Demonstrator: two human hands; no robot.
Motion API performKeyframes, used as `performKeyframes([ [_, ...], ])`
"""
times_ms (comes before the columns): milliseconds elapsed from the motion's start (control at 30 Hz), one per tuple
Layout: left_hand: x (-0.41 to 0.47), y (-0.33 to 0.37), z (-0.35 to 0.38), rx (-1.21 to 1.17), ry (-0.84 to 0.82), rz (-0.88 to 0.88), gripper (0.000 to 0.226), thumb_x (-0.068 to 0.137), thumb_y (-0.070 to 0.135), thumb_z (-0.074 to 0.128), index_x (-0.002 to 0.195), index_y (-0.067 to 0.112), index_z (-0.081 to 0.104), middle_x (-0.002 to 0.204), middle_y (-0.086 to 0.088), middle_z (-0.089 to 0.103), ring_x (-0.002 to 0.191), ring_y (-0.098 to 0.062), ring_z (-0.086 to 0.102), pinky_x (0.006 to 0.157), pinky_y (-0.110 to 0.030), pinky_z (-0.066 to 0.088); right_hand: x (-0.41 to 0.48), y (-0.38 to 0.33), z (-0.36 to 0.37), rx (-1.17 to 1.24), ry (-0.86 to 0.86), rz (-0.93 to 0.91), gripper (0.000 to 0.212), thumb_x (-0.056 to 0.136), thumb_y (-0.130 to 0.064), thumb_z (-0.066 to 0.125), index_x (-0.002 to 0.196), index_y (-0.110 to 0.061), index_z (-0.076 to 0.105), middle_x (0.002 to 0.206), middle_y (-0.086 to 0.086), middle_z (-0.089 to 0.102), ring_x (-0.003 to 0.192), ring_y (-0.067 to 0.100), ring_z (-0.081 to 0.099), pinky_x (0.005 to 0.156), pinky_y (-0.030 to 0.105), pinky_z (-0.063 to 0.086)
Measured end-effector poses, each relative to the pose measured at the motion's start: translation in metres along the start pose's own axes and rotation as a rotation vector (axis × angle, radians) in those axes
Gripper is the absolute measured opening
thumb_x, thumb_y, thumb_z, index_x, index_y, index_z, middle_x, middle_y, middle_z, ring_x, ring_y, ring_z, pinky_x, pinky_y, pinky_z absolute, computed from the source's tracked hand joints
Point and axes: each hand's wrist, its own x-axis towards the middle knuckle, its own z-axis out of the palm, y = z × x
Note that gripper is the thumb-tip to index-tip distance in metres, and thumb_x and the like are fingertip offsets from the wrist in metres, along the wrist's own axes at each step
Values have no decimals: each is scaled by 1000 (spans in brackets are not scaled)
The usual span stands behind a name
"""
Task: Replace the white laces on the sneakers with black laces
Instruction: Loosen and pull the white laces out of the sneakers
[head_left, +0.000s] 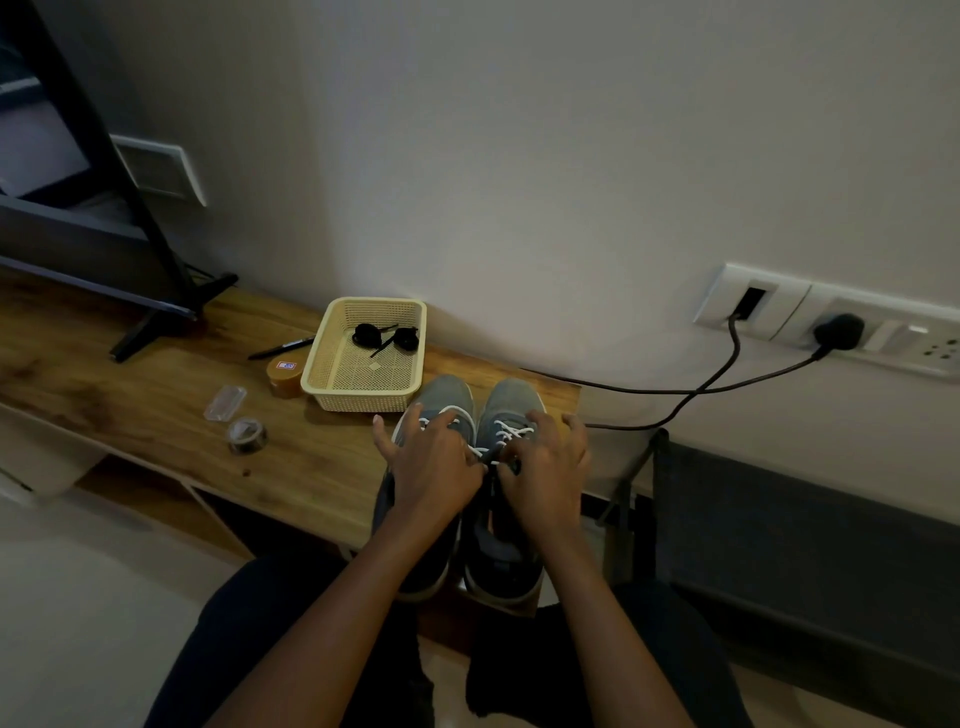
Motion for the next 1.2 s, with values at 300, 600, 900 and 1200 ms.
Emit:
performKeyframes([
  [300,0,4,-3,-22,5,-24,12,81,38,66,80,28,71,142,21,41,144,-15,9,111,-56,-8,8,12,1,383,196,472,3,81,-15,70,82,-13,72,122,2,57,116,25,38,81,24,21],
  [600,1,-1,1,-24,17,-3,13,83,36,64,81,26,73,144,19,40,144,-18,10,111,-57,-7,1,-1,4,3,80,6,18,68,-8,75,83,-18,75,142,6,45,139,41,21,106,58,20],
  [900,4,-6,5,-39,-3,-15,15,81,40,67,86,27,73,145,19,40,145,-18,8,110,-59,-6,6,8,2,137,157,201,4,79,-17,72,82,-16,73,128,-2,53,126,28,31,98,39,27],
  [1200,2,-3,1,-51,-28,-24,14,83,40,67,81,27,72,147,18,37,145,-18,7,111,-58,-5,7,7,-2,243,132,234,17,77,-11,68,92,-18,70,136,1,45,129,30,26,99,35,26],
])
